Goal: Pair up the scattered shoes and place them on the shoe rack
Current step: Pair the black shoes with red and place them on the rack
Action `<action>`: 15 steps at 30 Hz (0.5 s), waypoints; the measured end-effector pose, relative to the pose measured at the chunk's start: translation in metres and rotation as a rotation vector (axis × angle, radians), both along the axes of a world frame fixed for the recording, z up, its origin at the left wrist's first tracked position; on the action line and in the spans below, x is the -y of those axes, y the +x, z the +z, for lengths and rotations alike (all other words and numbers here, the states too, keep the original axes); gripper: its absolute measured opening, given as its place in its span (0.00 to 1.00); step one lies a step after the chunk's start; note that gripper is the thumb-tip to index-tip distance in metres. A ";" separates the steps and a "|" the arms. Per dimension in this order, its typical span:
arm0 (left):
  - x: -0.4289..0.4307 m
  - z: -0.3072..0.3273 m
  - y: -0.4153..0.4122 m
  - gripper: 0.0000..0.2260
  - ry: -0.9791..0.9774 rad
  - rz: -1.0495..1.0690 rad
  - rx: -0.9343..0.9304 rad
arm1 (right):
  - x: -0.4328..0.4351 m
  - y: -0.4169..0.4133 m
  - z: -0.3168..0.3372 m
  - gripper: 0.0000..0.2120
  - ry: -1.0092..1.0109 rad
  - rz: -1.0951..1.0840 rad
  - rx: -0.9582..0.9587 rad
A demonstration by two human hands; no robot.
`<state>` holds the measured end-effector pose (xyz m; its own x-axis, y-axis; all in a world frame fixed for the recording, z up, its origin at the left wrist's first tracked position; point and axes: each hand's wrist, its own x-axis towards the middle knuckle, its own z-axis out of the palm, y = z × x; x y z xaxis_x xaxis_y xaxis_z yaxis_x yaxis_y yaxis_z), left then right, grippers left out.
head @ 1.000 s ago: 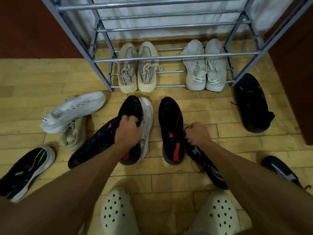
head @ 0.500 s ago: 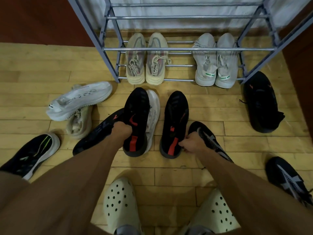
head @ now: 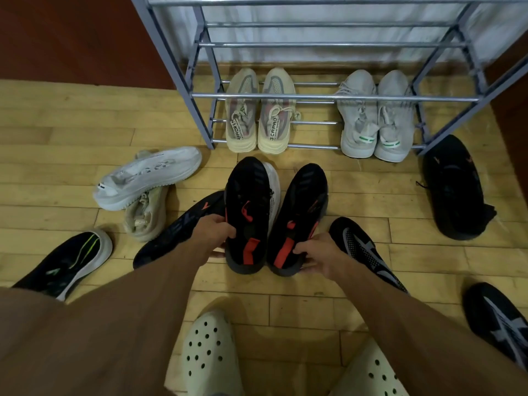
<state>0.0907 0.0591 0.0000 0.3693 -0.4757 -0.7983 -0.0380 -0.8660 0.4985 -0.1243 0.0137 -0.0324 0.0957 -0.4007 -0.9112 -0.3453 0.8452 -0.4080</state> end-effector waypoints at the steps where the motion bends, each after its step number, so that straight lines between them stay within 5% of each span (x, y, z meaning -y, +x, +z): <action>1: 0.002 0.002 0.001 0.15 0.008 -0.037 -0.002 | 0.002 0.001 0.005 0.16 -0.001 0.035 0.003; 9: 0.002 0.044 0.001 0.12 -0.064 -0.471 0.367 | 0.024 -0.014 0.060 0.21 -0.095 0.303 -0.178; 15: 0.000 0.107 0.003 0.10 -0.079 -0.514 0.389 | 0.021 -0.032 0.123 0.19 -0.169 0.380 -0.241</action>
<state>0.0935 0.0586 0.1069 0.3341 -0.7205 -0.6076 -0.6289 -0.6506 0.4257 -0.1565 -0.0075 0.0907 0.0581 -0.5229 -0.8504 -0.7188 0.5693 -0.3991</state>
